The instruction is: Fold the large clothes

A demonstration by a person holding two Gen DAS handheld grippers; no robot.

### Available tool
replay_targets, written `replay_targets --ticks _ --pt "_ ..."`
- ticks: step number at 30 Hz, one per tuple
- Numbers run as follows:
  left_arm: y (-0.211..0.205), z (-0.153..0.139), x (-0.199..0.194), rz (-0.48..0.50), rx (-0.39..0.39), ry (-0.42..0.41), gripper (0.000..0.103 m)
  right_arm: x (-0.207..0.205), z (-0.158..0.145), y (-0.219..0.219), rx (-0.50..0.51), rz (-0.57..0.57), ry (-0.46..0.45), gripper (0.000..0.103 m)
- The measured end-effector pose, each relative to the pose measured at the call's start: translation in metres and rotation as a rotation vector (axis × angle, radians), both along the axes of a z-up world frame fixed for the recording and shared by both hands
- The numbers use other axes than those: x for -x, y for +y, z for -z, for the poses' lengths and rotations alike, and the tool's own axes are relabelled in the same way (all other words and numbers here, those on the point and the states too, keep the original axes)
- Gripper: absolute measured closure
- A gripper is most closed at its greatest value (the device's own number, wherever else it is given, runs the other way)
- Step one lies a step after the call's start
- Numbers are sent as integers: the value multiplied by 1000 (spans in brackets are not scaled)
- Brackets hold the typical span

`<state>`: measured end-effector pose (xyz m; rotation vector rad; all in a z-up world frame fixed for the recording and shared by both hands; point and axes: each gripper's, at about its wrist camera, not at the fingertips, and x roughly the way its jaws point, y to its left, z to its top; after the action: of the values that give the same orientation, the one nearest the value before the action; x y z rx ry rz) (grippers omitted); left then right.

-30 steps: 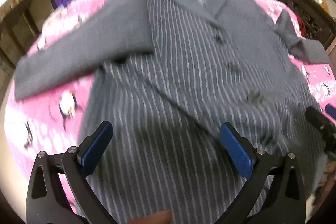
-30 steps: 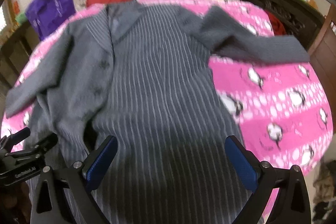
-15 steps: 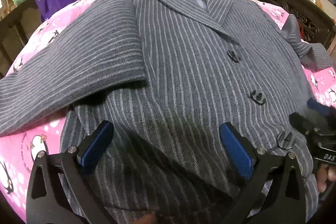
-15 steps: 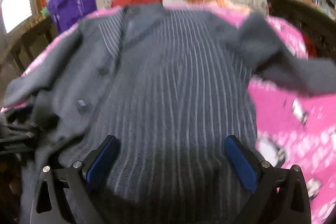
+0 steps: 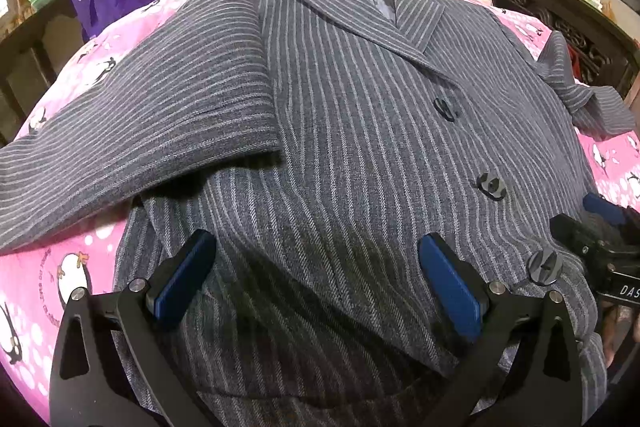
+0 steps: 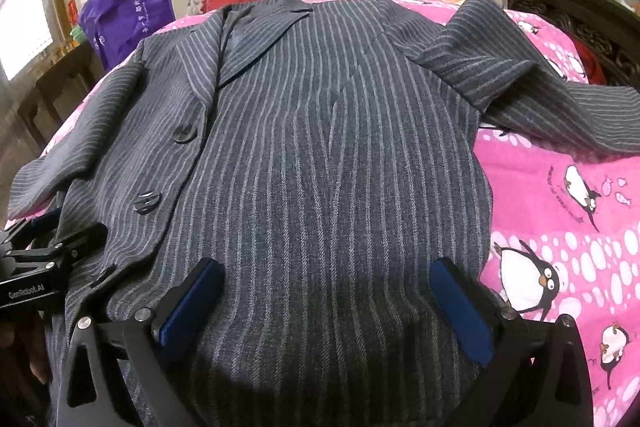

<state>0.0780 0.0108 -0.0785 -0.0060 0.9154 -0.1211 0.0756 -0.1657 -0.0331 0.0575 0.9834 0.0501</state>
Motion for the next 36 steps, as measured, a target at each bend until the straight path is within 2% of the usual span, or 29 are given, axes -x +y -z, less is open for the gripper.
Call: replay_targets --ticks 9,14,16,18,21,24,25,26,27,28,29,30,33,36 --pt "0 -1 0 0 4 0 0 -1 2 -4 -4 0 0 0" --pt "-3 -1 0 -3 -21 0 0 -2 1 0 4 2 -1 0" --pt "5 -7 4 -2 20 2 3 -1 1 0 3 3 -2 0" --pt "30 -25 19 -60 96 -45 3 -1 1 0 3 3 -2 0" --pt "88 -51 50 -211 161 -175 3 0 0 -1 1 3 -3 0" --pt "153 -52 67 -359 200 -237 3 0 0 0 2 3 -4 0" --pt "179 -46 69 -427 210 -237 8 0 0 -1 1 3 -3 0" --pt "196 -39 68 -463 242 -214 17 0 0 -1 0 3 -3 0" --pt "211 -30 66 -490 292 -183 21 0 0 -1 0 3 -3 0" --pt "232 -15 61 -521 389 -133 27 0 0 0 -2 3 -3 0" --pt "242 -7 60 -534 446 -128 31 0 0 0 -1 4 -3 0" --pt "247 -6 60 -535 484 -150 31 0 0 0 1 3 -4 0" --pt "255 -13 44 -512 509 -176 31 0 0 0 -1 3 -3 0" --pt "282 -13 23 -571 545 -188 31 0 0 0 1 3 -4 0"
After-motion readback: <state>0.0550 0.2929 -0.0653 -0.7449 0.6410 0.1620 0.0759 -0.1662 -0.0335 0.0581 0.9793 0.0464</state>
